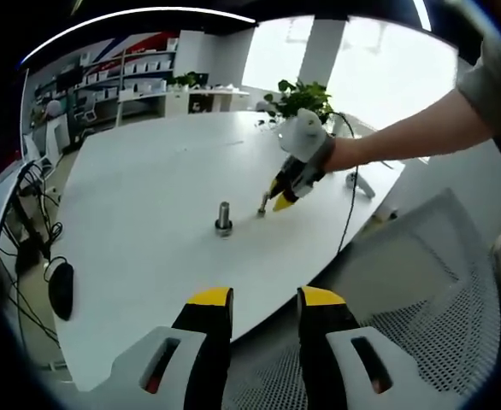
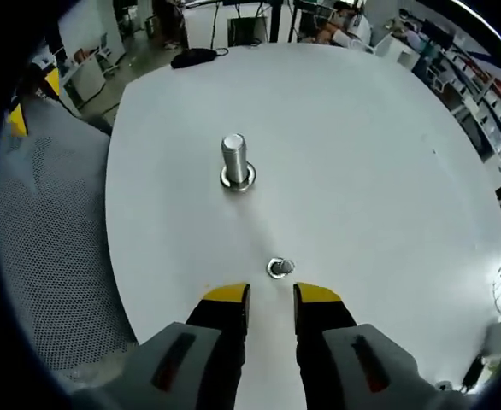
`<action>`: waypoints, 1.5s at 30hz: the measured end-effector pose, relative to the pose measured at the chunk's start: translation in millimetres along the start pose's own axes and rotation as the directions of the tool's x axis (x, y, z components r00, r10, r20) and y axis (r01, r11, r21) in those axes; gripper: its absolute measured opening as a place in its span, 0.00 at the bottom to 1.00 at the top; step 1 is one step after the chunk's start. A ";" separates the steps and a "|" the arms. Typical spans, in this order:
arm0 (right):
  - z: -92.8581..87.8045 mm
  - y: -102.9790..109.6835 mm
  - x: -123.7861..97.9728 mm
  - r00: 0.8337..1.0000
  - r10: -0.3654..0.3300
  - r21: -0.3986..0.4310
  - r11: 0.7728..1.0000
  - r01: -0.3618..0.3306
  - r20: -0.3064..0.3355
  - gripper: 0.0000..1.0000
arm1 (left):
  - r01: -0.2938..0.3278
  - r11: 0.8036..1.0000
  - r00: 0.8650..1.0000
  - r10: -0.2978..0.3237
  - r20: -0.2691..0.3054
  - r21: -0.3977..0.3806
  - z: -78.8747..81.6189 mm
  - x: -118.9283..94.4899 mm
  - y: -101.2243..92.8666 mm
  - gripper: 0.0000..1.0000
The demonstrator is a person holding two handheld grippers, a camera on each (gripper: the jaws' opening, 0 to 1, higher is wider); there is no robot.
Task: Place the washer onto the threaded stud by aligning its center hole with the stud, sliding it down to the base, and recovering from edge contact or off-axis alignment until the washer reaches the visible bottom stop.
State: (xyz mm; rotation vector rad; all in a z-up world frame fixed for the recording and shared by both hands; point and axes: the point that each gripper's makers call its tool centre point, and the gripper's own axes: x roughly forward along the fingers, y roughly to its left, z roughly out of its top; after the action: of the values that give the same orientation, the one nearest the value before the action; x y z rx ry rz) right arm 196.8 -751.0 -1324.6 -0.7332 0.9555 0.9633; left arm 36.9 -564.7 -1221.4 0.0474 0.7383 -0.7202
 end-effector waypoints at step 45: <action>-46.2 48.9 -183.6 0.757 -0.484 0.673 0.736 0.080 0.440 0.31 | -0.034 0.999 0.990 0.034 0.139 -0.002 24.2 -12.3 5.8 0.28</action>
State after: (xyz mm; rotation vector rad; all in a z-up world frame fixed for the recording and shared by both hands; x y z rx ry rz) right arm 91.4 -832.8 -1181.6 0.0173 0.5018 0.4675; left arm 48.7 -560.0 -1196.7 0.0101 0.6024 -0.6844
